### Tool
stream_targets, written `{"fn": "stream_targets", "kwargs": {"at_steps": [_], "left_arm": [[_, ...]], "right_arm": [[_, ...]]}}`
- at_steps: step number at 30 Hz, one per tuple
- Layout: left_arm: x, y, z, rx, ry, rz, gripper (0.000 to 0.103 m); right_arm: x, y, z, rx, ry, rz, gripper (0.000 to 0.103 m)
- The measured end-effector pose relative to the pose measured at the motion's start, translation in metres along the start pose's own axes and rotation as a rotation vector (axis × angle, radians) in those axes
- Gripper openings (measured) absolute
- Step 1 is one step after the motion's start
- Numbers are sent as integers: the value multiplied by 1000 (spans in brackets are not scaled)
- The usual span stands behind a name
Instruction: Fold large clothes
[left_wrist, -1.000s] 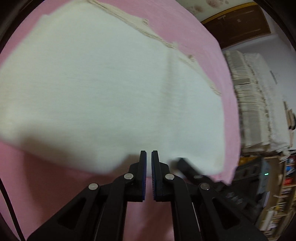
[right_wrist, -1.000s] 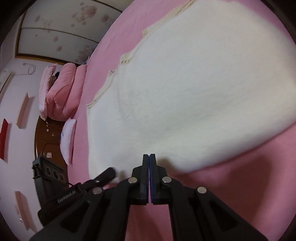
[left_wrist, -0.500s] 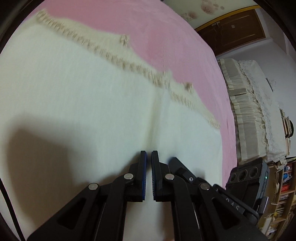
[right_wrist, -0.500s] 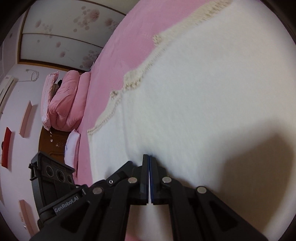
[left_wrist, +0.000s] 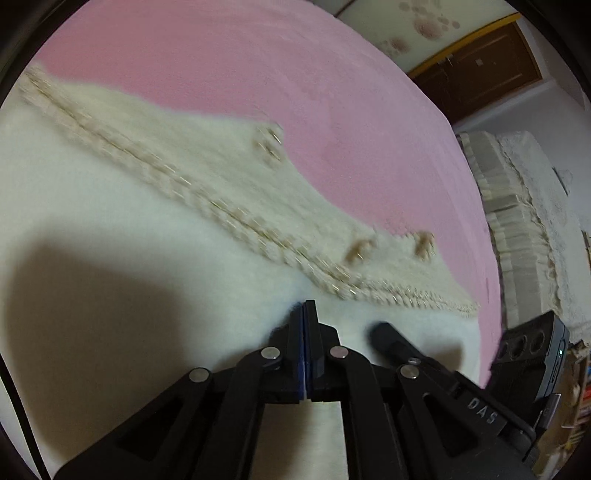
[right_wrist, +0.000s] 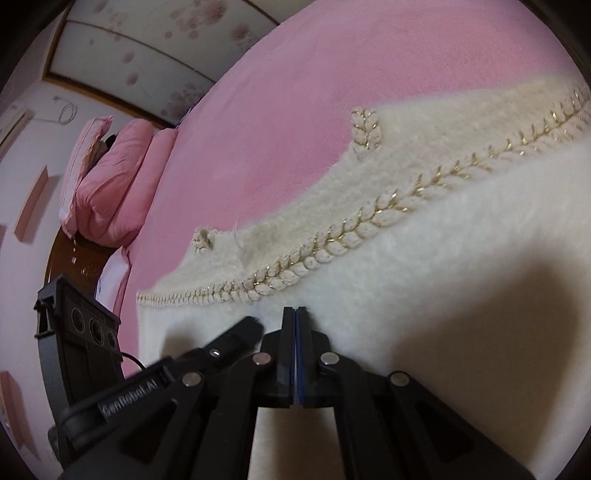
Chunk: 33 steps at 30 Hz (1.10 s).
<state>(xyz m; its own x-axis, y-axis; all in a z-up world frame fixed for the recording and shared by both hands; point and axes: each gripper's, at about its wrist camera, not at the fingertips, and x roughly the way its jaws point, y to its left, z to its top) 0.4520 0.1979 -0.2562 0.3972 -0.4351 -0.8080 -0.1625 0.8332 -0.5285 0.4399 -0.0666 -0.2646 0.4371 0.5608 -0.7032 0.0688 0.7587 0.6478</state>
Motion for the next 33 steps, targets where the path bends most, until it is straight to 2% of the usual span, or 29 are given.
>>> {"fn": "stream_targets", "kwargs": {"at_steps": [3,6,7,8,9,11,12,14,16,20,22,23,25,27,28,30,31,33], "left_arm": [[-27,31,12,0,-60,62,1],[-54,72,29,6,-112,131,1],[-63,87,35,-8,-115,124,1],[-70,101,40,-27,-102,69,1],[-75,110,42,-41,-93,46,1],[-92,124,46,-10,-156,331,1],[-100,134,48,-6,-174,339,1],[-107,156,48,-105,-162,243,1],[-108,160,49,-102,-152,238,1],[-106,133,50,-34,-136,350,1],[-110,109,44,20,-131,354,1],[-112,96,38,44,-126,316,1],[-112,71,24,62,-95,188,1],[-101,43,6,58,-36,47,1],[-95,33,-2,48,-4,-6,1],[-74,12,-17,33,66,-102,1],[-67,9,-22,27,88,-127,1],[-49,4,-35,13,154,-154,1]], "right_arm": [[-17,-14,16,-42,-20,-32,0],[-55,-50,29,-76,-74,-130,0],[-70,-66,32,-75,-94,-166,0],[-85,-82,34,-61,-115,-197,0],[-99,-98,36,-36,-136,-208,0],[-122,-117,39,-3,-182,-321,0],[-133,-123,39,-3,-214,-397,0],[-140,-127,40,21,-223,-416,0],[-136,-117,42,14,-211,-459,0],[-124,-90,42,-53,-223,-597,0],[-125,-75,40,-62,-244,-624,0],[-128,-64,37,-64,-249,-613,0],[-133,-39,29,-64,-272,-494,0],[-129,-21,13,-51,-246,-298,0],[-119,-11,5,-40,-200,-177,0],[-88,8,-7,-28,-62,-5,0],[-71,17,-13,-38,10,43,0],[-49,30,-26,-93,73,42,0]]}}
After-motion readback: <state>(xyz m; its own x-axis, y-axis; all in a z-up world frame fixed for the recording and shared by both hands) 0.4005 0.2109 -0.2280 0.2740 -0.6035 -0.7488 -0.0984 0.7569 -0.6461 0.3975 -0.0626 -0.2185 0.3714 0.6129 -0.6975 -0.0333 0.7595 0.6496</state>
